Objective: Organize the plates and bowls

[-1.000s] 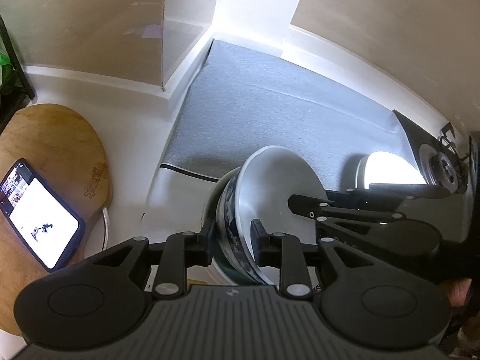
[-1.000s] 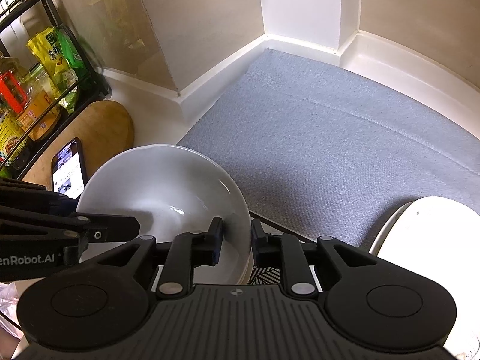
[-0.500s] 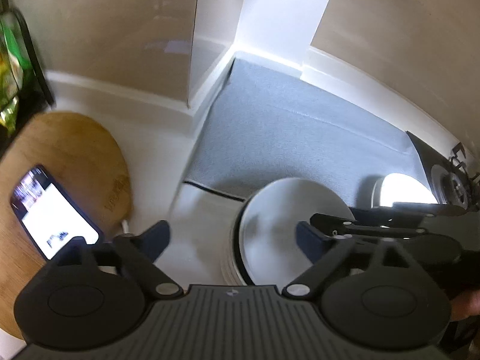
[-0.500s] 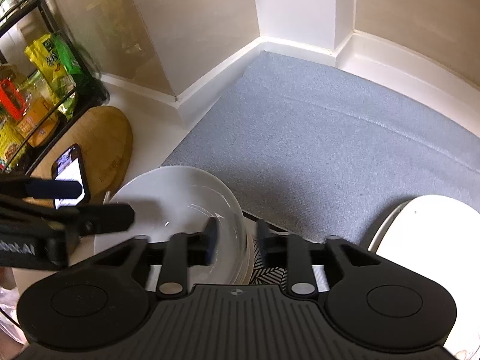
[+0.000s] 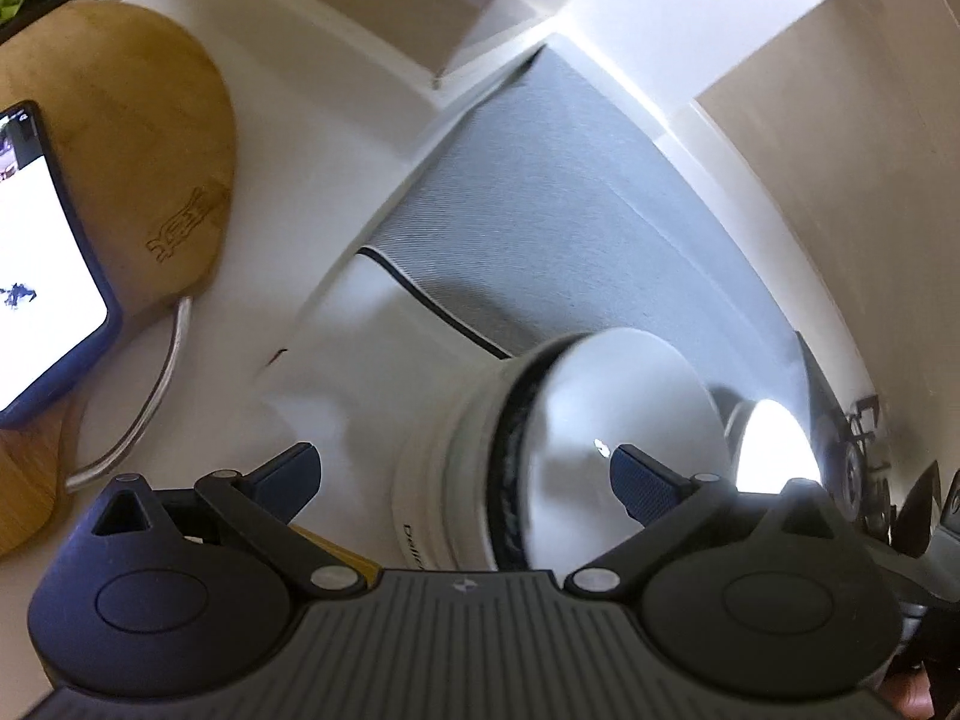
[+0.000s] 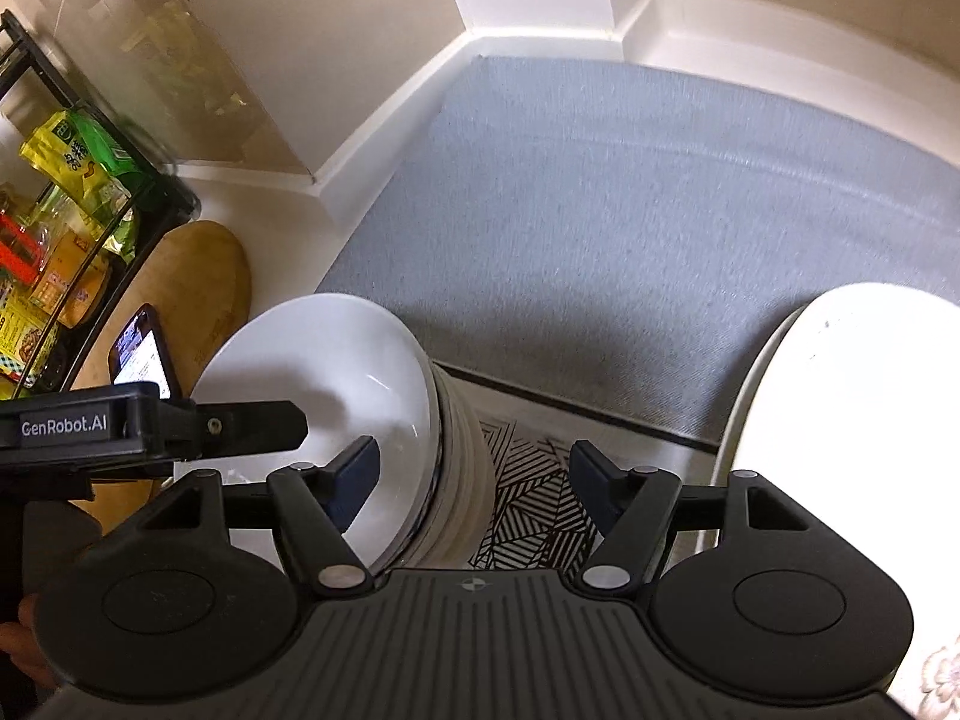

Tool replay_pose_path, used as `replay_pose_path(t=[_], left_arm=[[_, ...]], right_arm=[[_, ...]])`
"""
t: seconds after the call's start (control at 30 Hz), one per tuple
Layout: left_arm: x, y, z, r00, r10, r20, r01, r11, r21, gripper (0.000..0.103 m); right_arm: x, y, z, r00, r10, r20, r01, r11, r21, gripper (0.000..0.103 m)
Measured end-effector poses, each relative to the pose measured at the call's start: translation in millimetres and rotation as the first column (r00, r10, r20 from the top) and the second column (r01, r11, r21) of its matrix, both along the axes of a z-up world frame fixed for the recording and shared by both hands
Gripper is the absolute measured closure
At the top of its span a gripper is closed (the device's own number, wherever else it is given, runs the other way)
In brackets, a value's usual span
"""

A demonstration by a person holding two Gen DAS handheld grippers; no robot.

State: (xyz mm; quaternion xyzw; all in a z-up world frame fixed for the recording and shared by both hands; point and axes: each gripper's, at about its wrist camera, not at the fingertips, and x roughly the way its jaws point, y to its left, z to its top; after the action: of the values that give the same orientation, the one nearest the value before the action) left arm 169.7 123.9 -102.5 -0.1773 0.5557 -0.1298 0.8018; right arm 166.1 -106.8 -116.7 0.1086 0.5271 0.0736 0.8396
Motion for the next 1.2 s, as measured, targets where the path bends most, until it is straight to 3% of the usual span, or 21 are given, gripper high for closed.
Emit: replay_pose_path(t=[0.27, 0.47, 0.7, 1.2], left_arm=[[4, -7, -13, 0.999, -0.024, -0.030, 0.025, 0.999, 0.046, 0.000], [10, -6, -24, 0.998, -0.007, -0.060, 0.009, 0.999, 0.041, 0.000], [9, -11, -27, 1.000, -0.026, -0.010, 0.027, 0.998, 0.051, 0.000], [7, -11, -26, 1.000, -0.021, -0.004, 0.021, 0.998, 0.051, 0.000]], right_arm=[[7, -2, -19, 0.996, -0.033, -0.088, 0.038, 0.998, 0.047, 0.029], [10, -3, -28, 0.993, -0.042, -0.115, 0.051, 0.996, 0.070, 0.016], [12, 8, -35, 0.995, 0.015, -0.099, -0.012, 0.999, 0.033, 0.001], [18, 8, -36, 0.995, 0.020, -0.099, -0.017, 0.999, 0.030, 0.000]])
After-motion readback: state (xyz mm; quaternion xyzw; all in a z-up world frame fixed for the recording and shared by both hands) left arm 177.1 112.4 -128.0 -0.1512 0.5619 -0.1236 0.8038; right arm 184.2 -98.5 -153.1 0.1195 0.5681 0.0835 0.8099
